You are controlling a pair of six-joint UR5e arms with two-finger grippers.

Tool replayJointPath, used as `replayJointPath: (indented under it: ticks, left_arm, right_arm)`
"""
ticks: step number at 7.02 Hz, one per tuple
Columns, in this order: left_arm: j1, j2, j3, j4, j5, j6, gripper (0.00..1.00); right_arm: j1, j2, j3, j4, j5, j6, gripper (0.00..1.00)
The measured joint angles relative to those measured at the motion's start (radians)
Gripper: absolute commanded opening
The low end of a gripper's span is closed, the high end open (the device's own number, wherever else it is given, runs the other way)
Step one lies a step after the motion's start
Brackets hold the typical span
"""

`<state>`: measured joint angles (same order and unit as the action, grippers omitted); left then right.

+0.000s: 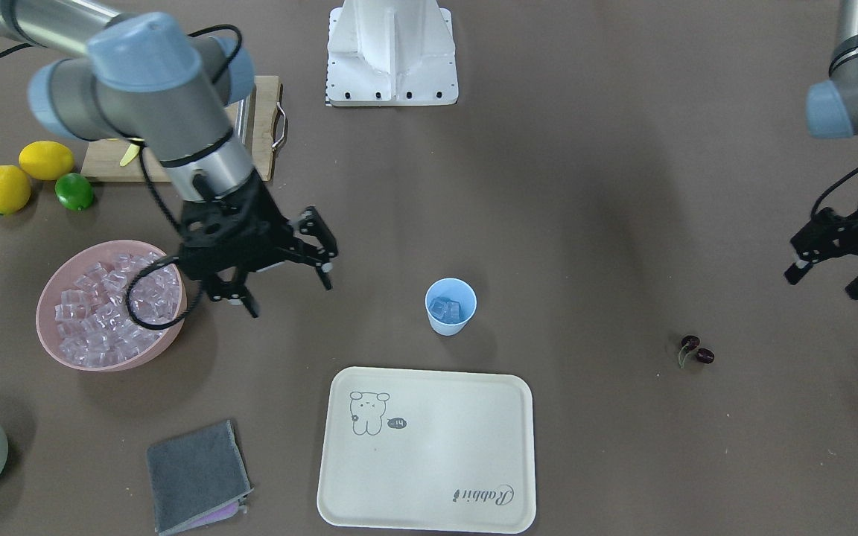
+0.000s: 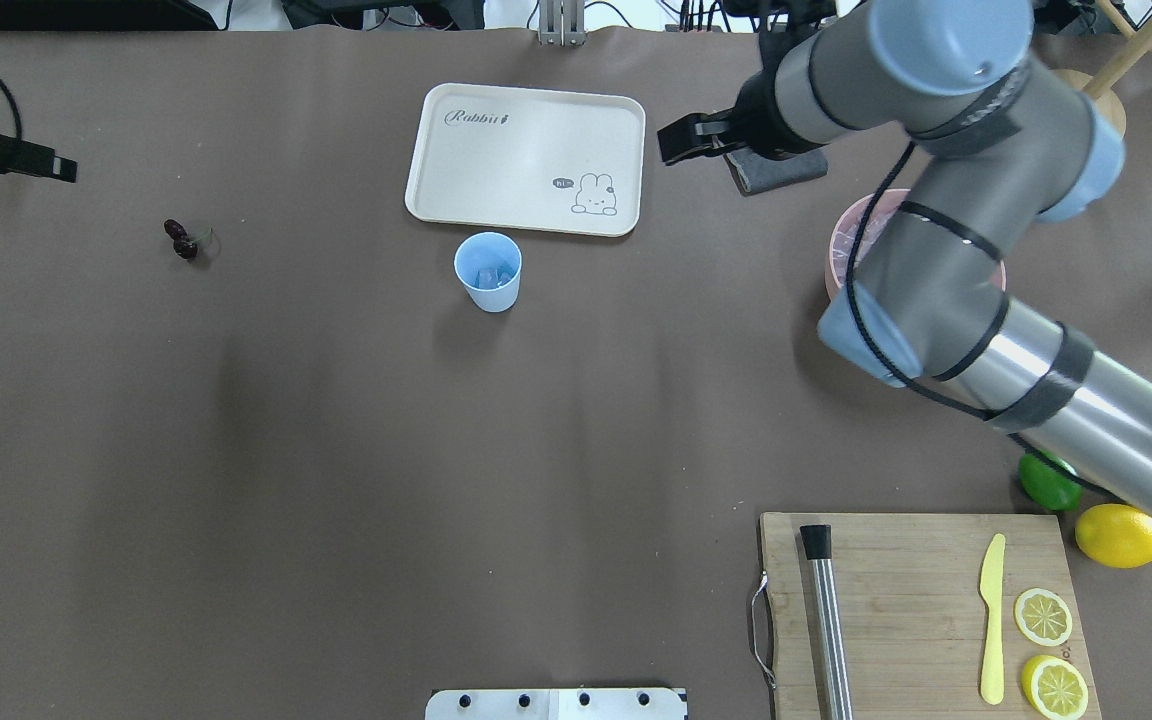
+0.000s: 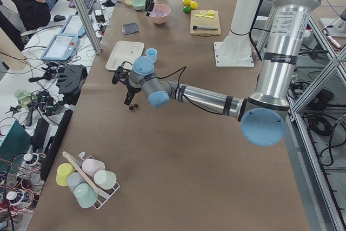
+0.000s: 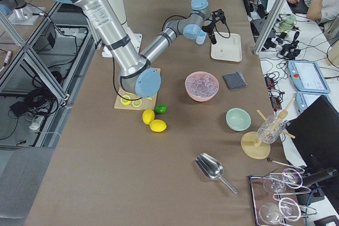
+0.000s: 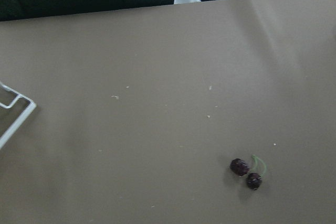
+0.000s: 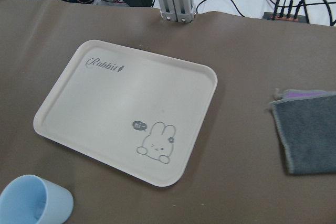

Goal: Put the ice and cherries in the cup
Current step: 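Move the right gripper back toward the ice bowl while the left arm reaches in, then lower the left gripper onto the dark red cherries and grasp their stems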

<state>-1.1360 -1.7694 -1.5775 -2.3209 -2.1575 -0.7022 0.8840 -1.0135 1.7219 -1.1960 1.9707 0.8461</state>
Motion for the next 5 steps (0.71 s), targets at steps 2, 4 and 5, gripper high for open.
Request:
replayJointPath:
  ticks: [2,4,5]
  left_arm:
    - [0.126,-0.092,0.105,0.003,0.079,-0.037,0.96]
    - [0.161,-0.127,0.205,0.002,0.103,-0.04,0.88]
    - [0.164,-0.13,0.236,0.003,0.111,-0.04,0.88]
  right_arm:
    - [0.104,-0.126,0.07,0.002,0.092,-0.092,1.0]
    - [0.123,-0.166,0.076,0.004,0.094,-0.115,1.0]
    - [0.124,-0.179,0.078,0.006,0.088,-0.117,1.0]
